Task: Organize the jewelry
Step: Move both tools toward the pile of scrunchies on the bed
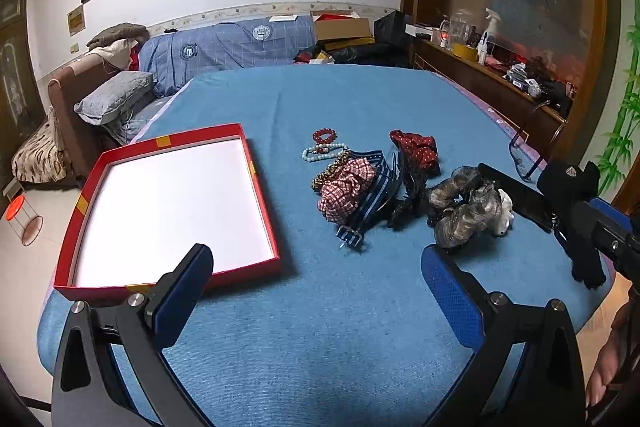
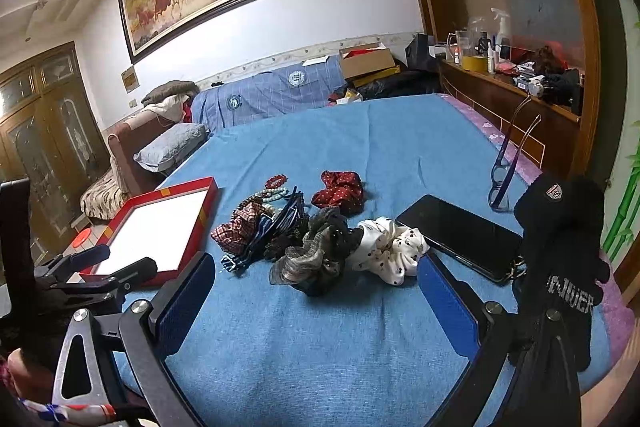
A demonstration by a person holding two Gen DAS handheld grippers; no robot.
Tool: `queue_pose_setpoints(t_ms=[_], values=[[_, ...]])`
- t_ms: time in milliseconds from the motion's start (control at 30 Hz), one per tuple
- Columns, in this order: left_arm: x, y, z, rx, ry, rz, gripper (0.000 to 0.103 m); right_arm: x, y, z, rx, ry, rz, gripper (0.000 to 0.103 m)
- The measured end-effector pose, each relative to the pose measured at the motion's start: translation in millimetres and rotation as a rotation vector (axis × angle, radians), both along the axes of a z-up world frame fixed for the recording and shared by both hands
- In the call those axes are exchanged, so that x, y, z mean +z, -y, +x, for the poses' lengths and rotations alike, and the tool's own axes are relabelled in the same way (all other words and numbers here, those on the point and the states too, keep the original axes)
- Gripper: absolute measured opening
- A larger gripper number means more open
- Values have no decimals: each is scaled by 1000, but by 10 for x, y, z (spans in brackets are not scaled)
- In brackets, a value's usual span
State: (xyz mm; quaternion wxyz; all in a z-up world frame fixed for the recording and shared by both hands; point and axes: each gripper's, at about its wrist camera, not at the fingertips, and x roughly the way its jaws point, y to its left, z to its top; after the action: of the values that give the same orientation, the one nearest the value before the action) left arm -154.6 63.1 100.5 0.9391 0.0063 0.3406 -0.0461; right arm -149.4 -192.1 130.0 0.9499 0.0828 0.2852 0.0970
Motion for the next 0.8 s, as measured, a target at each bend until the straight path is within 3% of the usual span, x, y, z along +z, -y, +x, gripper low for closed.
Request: queue_pose_setpoints(t_ms=[800], values=[[-120,409,145,-101,-44,48,103,-185,150,137,-19,-60,31,103]])
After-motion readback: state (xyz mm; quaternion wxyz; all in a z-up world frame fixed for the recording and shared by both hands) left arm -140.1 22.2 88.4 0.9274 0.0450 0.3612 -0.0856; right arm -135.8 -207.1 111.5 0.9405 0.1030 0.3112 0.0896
